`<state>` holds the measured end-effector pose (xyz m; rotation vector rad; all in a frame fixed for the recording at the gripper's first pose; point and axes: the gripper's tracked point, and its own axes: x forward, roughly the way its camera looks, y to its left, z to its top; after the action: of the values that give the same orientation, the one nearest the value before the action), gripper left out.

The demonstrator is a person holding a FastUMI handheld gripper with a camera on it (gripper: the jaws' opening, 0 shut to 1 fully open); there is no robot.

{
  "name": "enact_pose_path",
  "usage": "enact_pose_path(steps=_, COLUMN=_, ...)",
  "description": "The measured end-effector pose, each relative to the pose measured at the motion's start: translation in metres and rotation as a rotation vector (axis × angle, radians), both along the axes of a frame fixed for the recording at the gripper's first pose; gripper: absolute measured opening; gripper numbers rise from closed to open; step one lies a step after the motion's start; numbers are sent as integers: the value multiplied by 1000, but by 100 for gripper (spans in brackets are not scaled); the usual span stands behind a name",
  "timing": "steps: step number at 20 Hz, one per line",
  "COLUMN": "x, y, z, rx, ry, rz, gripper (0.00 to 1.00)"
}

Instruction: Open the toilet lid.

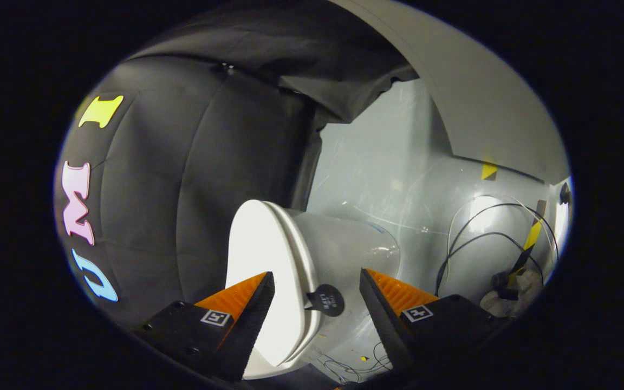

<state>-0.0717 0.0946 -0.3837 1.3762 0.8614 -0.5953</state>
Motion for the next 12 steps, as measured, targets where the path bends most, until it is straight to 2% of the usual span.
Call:
enact_pose_path(steps=2, x=0, y=22, z=-1, rx=81, ry=3, rz=17, gripper=98)
enact_pose_path(steps=4, x=2, y=48, z=2, rx=131, ry=-10, rz=96, gripper=99)
enact_pose_path(steps=5, x=2, y=49, z=3, rx=122, ry=-17, rz=116, gripper=97)
enact_pose_path(steps=7, x=7, y=45, z=-1, rx=102, ry=-11, rz=105, gripper=93)
enact_pose_path(steps=8, x=2, y=45, z=-4, rx=102, ry=6, rz=105, gripper=90)
enact_pose_path(steps=10, x=0, y=42, z=-9, rx=122, ry=20, rz=78, gripper=75)
enact_pose_path(steps=11, x=-9, y=35, z=-15, rx=105, ry=57, rz=85, gripper=73)
enact_pose_path(steps=12, x=-13, y=30, z=-24, rx=87, ry=86, rz=70, gripper=62)
